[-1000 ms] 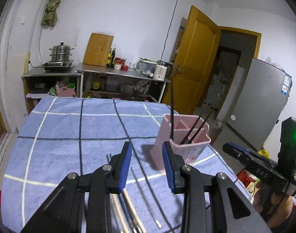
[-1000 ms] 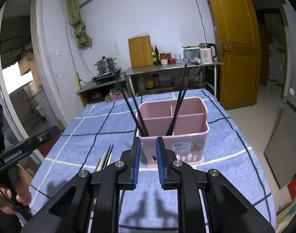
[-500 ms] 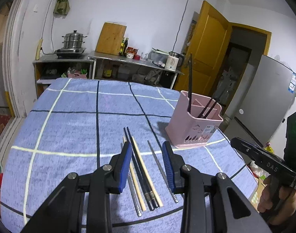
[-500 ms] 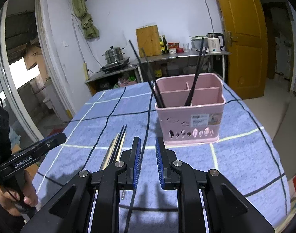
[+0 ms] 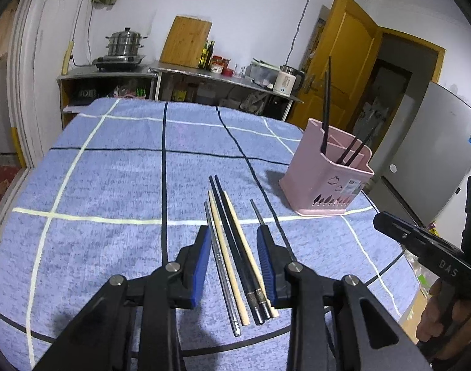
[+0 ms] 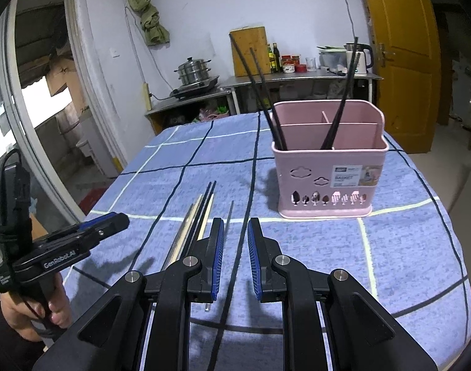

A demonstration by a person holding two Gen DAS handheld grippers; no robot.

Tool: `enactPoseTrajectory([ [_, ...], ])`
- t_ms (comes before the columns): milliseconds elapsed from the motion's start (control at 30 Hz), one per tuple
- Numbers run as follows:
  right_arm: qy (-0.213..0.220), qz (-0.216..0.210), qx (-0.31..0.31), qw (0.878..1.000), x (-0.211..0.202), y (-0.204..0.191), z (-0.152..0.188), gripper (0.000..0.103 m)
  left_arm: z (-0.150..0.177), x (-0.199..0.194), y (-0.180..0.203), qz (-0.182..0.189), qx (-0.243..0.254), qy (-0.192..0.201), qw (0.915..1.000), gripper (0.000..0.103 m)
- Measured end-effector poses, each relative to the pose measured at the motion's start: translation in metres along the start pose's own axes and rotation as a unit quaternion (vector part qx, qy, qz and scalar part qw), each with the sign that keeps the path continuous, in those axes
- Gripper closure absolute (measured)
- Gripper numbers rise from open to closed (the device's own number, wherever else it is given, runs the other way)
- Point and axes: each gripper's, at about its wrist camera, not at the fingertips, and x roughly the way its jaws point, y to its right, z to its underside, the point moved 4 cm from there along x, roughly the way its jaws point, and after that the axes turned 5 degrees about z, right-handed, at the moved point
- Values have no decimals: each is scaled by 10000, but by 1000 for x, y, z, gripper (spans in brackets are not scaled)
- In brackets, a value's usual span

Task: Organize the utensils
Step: 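Move the right gripper back toward the remaining chopsticks on the cloth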

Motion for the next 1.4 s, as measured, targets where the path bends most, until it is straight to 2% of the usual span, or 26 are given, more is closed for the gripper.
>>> enactPoseTrajectory([
  [667, -563, -121, -130, 9983, 58, -7, 13, 87, 6, 90, -33, -338, -75, -675, 9971, 73],
  [967, -638, -109, -125, 9978, 70, -8, 13, 87, 4, 107, -33, -451, -22, -844, 9954, 73],
  [1267, -610, -119, -140, 9980, 67, -10, 11, 87, 2, 113, -29, -702, 235, -948, 9927, 74],
  [1333, -607, -118, -144, 9980, 68, -10, 11, 87, 2, 112, -28, -747, 292, -969, 9921, 75],
  [1400, -614, -129, -137, 9979, 69, -11, 10, 87, 2, 112, -27, -805, 348, -996, 9912, 81],
])
